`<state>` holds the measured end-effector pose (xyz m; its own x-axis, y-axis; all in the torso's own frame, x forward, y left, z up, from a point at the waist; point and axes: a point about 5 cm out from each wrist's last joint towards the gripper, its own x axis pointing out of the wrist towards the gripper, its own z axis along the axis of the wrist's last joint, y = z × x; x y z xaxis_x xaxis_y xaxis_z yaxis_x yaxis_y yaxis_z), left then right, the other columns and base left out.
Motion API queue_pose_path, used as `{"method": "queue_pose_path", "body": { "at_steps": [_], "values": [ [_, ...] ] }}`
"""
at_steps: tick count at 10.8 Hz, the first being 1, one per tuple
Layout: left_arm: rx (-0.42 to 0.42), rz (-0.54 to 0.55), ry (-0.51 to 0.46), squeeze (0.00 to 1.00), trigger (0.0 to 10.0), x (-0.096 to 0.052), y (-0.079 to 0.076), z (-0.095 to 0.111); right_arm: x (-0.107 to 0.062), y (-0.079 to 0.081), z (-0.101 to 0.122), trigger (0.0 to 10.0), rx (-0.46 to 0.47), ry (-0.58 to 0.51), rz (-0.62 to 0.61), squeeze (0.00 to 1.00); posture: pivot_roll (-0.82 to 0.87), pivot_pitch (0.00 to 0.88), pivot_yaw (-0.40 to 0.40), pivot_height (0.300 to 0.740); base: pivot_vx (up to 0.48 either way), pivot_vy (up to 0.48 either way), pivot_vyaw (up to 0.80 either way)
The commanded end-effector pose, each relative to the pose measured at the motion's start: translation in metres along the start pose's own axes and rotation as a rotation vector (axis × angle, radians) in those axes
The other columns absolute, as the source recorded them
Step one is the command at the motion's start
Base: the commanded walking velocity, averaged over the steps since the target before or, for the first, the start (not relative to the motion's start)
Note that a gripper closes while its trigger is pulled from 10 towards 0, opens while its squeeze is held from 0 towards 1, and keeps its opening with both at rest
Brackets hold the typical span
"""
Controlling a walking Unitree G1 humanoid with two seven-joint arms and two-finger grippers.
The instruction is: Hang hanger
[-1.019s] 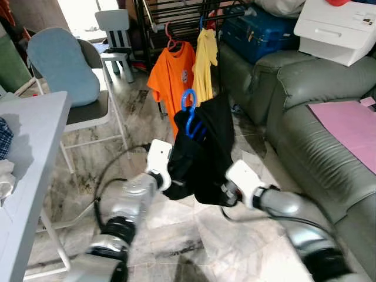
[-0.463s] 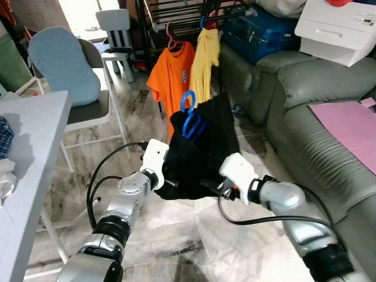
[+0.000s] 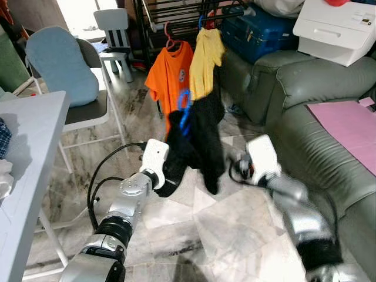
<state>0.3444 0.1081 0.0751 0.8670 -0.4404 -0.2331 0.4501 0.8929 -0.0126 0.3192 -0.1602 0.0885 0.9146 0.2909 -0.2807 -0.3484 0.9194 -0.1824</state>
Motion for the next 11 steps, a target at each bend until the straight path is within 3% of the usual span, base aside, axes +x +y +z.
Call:
{"method": "queue_pose_path", "body": {
  "at_steps": [1, 2, 3, 4, 5, 6, 8, 11],
  "values": [
    [0.002, 0.009, -0.075, 0.0, 0.0, 0.004, 0.004, 0.019, 0.0, 0.005, 0.001, 10.0, -0.028, -0.011, 0.043, 1.0, -0.18, 0.0, 0.056, 0.74, 0.0, 0.0, 0.0],
    [0.02, -0.032, -0.081, 0.0, 0.0, 0.004, 0.002, 0.021, -0.003, 0.013, 0.006, 10.0, -0.11, -0.07, 0.167, 1.0, -0.19, 0.0, 0.061, 0.74, 0.0, 0.0, 0.0],
    [0.08, -0.14, -0.065, 0.0, 0.0, -0.001, 0.002, 0.019, -0.013, 0.003, 0.025, 10.0, -0.307, -0.154, 0.306, 1.0, -0.19, 0.0, 0.062, 0.74, 0.0, 0.0, 0.0],
    [0.095, -0.163, -0.06, 0.0, 0.0, -0.002, 0.002, 0.018, -0.015, 0.0, 0.029, 10.0, -0.348, -0.164, 0.322, 1.0, -0.19, 0.0, 0.062, 0.74, 0.0, 0.0, 0.0],
    [0.208, -0.296, -0.018, 0.0, 0.0, -0.014, 0.007, 0.01, -0.025, -0.021, 0.047, 10.0, -0.51, -0.174, 0.368, 1.0, -0.19, 0.0, 0.058, 0.74, 0.0, 0.0, 0.0],
    [0.279, -0.393, 0.039, 0.0, 0.0, -0.024, 0.011, 0.0, -0.032, -0.031, 0.052, 10.0, -0.614, -0.153, 0.396, 1.0, -0.19, 0.0, 0.055, 0.74, 0.0, 0.0, 0.0],
    [0.421, -0.545, 0.087, 0.0, 0.0, -0.039, 0.015, -0.008, -0.042, -0.045, 0.062, 10.0, -0.691, -0.162, 0.439, 1.0, -0.19, 0.0, 0.058, 0.74, 0.0, 0.0, 0.0],
    [0.501, -0.641, 0.031, 0.0, 0.0, -0.041, 0.008, 0.001, -0.047, -0.05, 0.054, 10.0, -0.67, -0.108, 0.532, 0.98, -0.19, 0.0, 0.059, 0.74, 0.0, 0.0, 0.0]
  ]
}}
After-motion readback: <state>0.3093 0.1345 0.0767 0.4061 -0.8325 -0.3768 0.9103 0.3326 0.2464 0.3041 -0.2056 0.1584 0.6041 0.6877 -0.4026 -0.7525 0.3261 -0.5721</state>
